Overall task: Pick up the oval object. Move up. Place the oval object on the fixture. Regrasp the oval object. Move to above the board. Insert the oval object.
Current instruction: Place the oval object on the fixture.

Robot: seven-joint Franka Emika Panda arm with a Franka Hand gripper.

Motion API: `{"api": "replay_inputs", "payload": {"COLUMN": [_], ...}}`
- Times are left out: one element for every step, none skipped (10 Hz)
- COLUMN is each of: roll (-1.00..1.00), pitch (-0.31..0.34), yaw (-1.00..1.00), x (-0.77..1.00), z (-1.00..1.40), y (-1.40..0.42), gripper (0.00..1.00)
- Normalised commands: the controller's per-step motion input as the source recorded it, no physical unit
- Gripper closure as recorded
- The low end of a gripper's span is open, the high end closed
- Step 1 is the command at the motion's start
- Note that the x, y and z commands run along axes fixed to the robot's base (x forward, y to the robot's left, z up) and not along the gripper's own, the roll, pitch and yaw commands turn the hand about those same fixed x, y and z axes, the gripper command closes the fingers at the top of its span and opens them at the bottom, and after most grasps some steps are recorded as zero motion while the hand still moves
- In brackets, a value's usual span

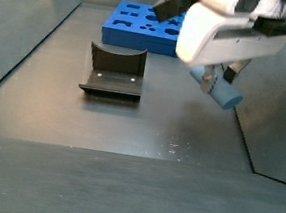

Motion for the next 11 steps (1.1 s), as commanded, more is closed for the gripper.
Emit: {"api": "replay_inputs", "payload": {"roll": [0.01, 0.02, 0.04, 0.04, 0.05, 0.06, 0.07, 0.07, 0.07, 0.07, 0.05], "pitch": [0.038, 0.044, 0.047, 0.051, 0.057, 0.063, 0.072, 0.078, 0.091, 0.096, 0.412], "yaw": [-0.01, -0.01, -0.01, -0.02, -0.01, -0.01, -0.01, 0.0, 0.0, 0.01, -1.0], "x": [-0.01, -0.02, -0.02, -0.02, -0.03, -0.03, -0.02, -0.01, -0.01, 0.0, 1.0], "z": [1.0, 1.0, 1.0, 1.0, 1.0, 0.91, 0.71, 0.61, 0.41, 0.25, 0.26], "y": [0.0, 0.0, 0.01, 0.01, 0.01, 0.01, 0.01, 0.01, 0.02, 0.02, -0.29], "gripper": [1.0, 1.0, 1.0, 1.0, 1.0, 1.0, 1.0, 1.0, 1.0, 1.0, 1.0]}}
